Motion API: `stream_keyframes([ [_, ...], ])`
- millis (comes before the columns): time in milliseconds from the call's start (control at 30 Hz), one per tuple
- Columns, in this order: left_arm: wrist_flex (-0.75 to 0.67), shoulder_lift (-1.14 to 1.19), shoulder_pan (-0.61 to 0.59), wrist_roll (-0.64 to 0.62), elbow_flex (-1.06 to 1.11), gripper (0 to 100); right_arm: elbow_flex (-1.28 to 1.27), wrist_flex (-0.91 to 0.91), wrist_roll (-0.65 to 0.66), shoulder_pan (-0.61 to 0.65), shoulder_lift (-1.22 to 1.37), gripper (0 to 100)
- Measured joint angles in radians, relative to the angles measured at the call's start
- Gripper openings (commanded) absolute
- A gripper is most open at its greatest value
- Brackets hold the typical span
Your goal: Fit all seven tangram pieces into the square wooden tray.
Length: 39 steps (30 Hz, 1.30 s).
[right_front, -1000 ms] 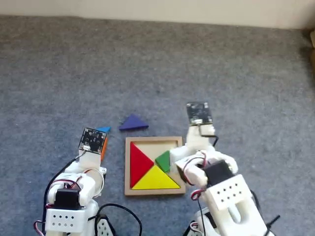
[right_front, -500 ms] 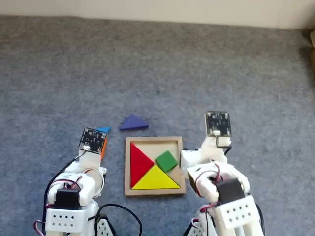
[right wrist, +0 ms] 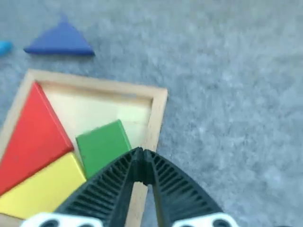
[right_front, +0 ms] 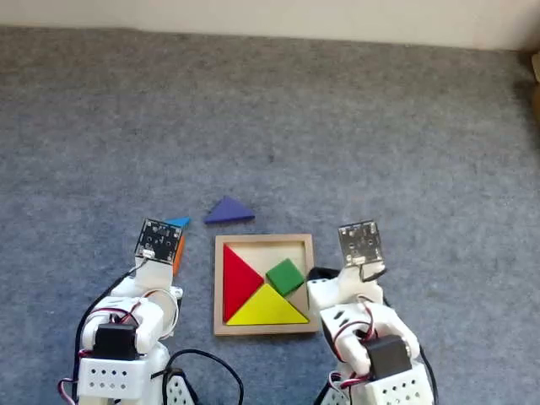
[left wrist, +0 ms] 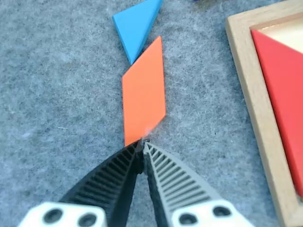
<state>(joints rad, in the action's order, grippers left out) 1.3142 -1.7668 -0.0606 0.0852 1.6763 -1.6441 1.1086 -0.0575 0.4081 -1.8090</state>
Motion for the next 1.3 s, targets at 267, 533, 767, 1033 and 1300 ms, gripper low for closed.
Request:
stream_keyframes([
  [267,0.0,0.0,0.0,0.0,0.0,1,-0.029,-0.009,0.003,0.0,-0.011,0.5],
  [533,0.0,0.0,0.002,0.0,0.0,1,-0.029,0.095,0.003,-0.083,-0.011,0.5],
  [767,0.0,0.0,0.051,0.0,0.0,1,-0.029,0.14,0.003,-0.14,-0.011,0.5],
  [1033,0.002,0.0,0.071,0.0,0.0,1,-0.029,0.14,0.003,-0.144,-0.011,0.5],
  [1300,0.003,0.0,0.069,0.0,-0.035,1,-0.029,0.14,0.003,-0.146,-0.011,0.5],
])
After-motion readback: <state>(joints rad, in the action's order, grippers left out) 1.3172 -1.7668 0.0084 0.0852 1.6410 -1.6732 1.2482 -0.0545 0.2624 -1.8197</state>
